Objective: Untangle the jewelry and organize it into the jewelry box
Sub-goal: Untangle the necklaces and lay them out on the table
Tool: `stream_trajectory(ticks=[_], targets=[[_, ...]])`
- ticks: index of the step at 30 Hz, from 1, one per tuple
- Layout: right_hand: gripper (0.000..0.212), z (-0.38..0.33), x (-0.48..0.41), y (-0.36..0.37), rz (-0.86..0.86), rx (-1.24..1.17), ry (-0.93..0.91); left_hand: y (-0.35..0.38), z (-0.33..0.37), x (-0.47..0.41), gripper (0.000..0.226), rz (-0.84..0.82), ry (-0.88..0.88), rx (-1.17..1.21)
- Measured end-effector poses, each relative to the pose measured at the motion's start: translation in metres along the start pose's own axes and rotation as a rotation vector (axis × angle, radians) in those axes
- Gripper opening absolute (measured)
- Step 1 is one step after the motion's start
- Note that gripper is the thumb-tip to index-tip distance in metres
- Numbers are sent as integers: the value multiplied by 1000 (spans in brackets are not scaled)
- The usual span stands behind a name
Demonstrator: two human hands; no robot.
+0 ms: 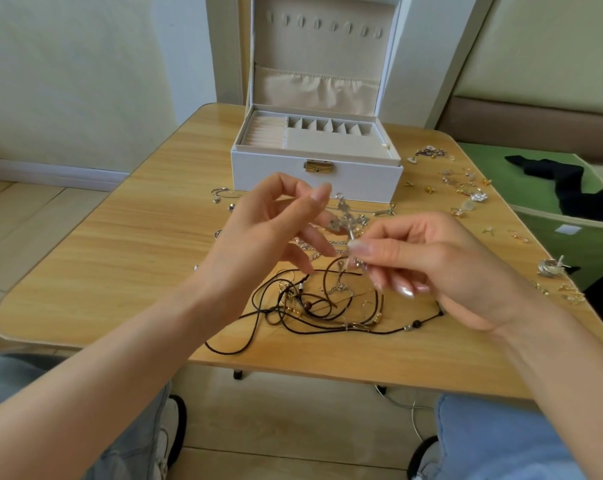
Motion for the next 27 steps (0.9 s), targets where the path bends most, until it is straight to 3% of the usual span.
stream_trajectory(ticks=[4, 15, 19, 27], targets=[[19, 1, -1, -3, 29, -98, -21, 1, -2, 3, 11, -56, 28, -101], [23, 3, 2, 3, 45, -46, -44, 13, -2, 8, 17, -36, 102, -9], [14, 4, 2, 6, 63, -116, -86, 12, -5, 8, 17, -37, 140, -11], [13, 7, -1, 8, 58, -300, -36, 7, -8, 4, 13, -148, 123, 60]])
Point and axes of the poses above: each hand's wrist, its own x-axis away from the middle knuckle, its own y-axis out of the palm, z = x × y, the point moved 1 cm from there along -x, towards the middle knuckle, and after that the axes turned 12 degrees about y, right-handed, at the moved point
